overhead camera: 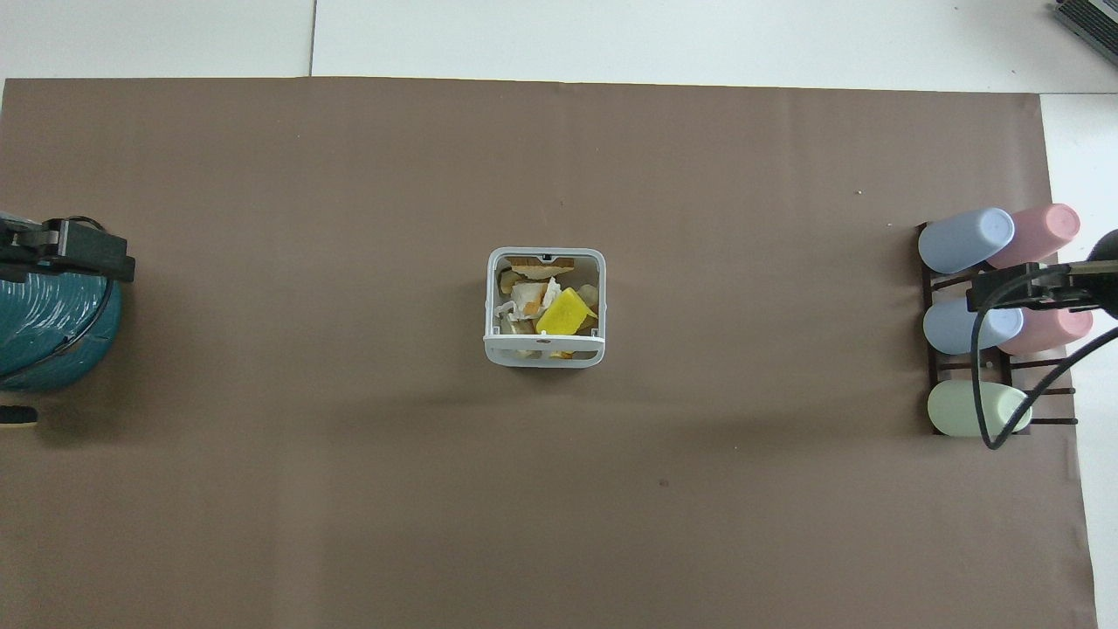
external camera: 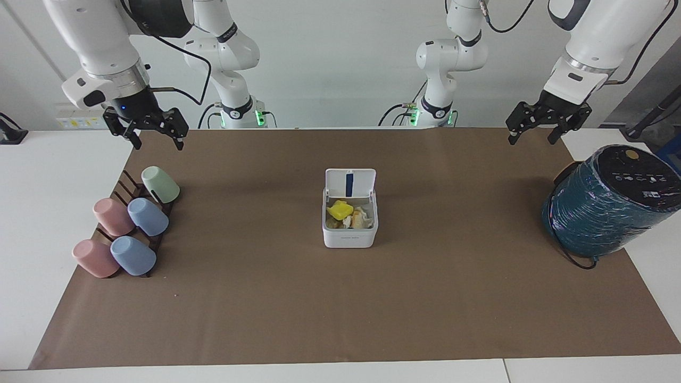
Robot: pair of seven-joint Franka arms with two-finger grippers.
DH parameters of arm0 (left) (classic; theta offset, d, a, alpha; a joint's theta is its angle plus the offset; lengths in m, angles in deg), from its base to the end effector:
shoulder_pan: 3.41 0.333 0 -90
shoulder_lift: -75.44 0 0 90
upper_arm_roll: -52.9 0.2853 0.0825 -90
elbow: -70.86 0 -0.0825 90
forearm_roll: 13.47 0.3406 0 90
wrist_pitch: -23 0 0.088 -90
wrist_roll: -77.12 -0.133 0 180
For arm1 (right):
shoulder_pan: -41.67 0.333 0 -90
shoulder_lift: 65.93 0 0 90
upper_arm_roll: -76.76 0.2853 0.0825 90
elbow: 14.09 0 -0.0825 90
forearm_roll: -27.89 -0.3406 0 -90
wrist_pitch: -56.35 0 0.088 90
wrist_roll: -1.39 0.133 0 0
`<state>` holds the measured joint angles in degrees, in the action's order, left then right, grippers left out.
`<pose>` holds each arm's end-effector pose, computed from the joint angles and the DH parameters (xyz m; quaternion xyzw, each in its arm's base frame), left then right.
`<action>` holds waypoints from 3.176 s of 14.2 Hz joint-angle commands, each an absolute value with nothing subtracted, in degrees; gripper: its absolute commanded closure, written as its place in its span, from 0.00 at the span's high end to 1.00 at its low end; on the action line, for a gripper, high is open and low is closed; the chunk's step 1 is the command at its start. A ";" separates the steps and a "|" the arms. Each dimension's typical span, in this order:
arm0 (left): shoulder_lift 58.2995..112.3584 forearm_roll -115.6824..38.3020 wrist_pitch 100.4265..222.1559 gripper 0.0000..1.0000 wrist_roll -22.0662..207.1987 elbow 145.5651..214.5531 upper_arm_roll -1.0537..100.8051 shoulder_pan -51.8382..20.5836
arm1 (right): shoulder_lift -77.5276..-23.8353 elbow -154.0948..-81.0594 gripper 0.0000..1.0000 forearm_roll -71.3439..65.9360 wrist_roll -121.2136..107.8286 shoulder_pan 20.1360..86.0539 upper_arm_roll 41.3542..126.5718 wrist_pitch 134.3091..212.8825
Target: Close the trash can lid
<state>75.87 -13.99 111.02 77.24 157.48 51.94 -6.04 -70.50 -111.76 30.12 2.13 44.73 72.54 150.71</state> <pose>0.5097 -0.0332 0.5861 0.9995 -0.0305 0.0083 0.0049 0.4948 -0.0161 0.5568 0.9997 -0.0152 0.0108 0.0165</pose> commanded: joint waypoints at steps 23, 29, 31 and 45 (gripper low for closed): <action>68.76 -12.59 135.04 0.00 96.01 180.37 50.97 -34.77 | -71.12 -112.35 1.00 30.08 2.89 43.87 73.33 150.30; 73.50 -12.59 145.15 0.00 101.20 182.75 50.97 -42.61 | -71.12 -112.35 1.00 30.08 2.89 43.87 73.33 150.30; 74.82 -12.59 149.27 0.00 101.73 182.66 50.88 -42.70 | -71.12 -112.35 1.00 30.08 2.89 43.87 73.33 150.30; 86.16 -12.24 169.33 0.00 101.56 180.81 51.15 -38.57 | -71.12 -112.35 1.00 30.08 2.89 43.87 73.33 150.30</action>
<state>83.75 -13.97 167.36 100.76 182.05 51.40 -39.13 -70.50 -111.76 30.12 2.13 44.73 72.54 150.71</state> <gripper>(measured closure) 0.987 0.000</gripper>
